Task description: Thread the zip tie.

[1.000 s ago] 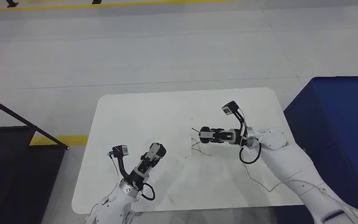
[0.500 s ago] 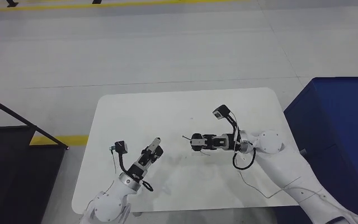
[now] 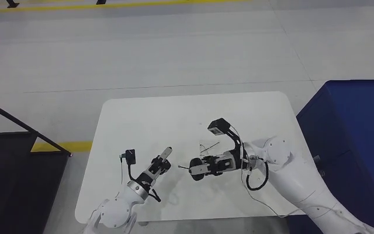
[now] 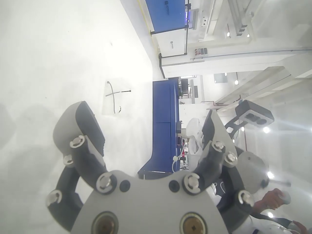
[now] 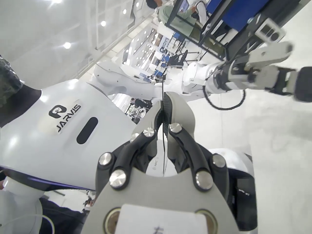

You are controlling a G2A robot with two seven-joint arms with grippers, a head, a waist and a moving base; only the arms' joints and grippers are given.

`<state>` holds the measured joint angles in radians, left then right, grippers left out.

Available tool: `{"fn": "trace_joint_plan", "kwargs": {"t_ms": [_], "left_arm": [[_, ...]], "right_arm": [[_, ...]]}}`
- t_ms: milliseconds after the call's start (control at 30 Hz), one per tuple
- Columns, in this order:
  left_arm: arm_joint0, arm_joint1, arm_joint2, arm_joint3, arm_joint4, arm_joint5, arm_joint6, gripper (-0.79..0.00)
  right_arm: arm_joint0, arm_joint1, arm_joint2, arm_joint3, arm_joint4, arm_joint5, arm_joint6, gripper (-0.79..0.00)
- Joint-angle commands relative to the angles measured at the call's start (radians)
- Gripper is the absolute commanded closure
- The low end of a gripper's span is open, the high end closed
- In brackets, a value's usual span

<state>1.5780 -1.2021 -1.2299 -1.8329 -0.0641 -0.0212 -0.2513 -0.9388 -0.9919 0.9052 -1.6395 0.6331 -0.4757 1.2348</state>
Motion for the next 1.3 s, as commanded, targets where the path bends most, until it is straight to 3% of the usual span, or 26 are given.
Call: {"fn": "trace_joint_plan", "kwargs": {"t_ms": [0,200,500,600,733,900,967,1100,1200,1267], "left_arm": [[0.000,0.000,0.000,0.000,0.000,0.000,0.000,-0.785],[0.000,0.000,0.000,0.000,0.000,0.000,0.000,-0.785],[0.000,0.000,0.000,0.000,0.000,0.000,0.000,-0.785],[0.000,0.000,0.000,0.000,0.000,0.000,0.000,-0.785],[0.000,0.000,0.000,0.000,0.000,0.000,0.000,-0.785],[0.000,0.000,0.000,0.000,0.000,0.000,0.000,-0.785],[0.000,0.000,0.000,0.000,0.000,0.000,0.000,-0.785],[0.000,0.000,0.000,0.000,0.000,0.000,0.000,-0.785],[0.000,0.000,0.000,0.000,0.000,0.000,0.000,-0.785],[0.000,0.000,0.000,0.000,0.000,0.000,0.000,-0.785]], "right_arm": [[0.008,0.001,0.011,-0.077,-0.114,-0.036,-0.019,0.000],[-0.029,0.023,0.140,-0.325,0.000,-0.031,-0.004,0.000],[-0.041,0.025,0.161,-0.358,0.024,-0.006,-0.008,0.000],[-0.012,0.022,0.161,-0.438,-0.042,-0.025,0.014,0.000],[0.069,0.011,0.229,-0.506,-0.081,-0.103,-0.117,0.000],[0.078,0.006,0.326,-0.625,-0.261,-0.129,-0.303,0.000],[0.070,0.005,0.367,-0.677,-0.415,-0.124,-0.355,0.000],[0.046,-0.002,0.353,-0.710,-0.578,-0.135,-0.448,0.000],[0.045,-0.004,0.322,-0.710,-0.604,-0.101,-0.438,0.000],[0.046,-0.001,0.277,-0.691,-0.526,-0.003,-0.358,0.000]]}}
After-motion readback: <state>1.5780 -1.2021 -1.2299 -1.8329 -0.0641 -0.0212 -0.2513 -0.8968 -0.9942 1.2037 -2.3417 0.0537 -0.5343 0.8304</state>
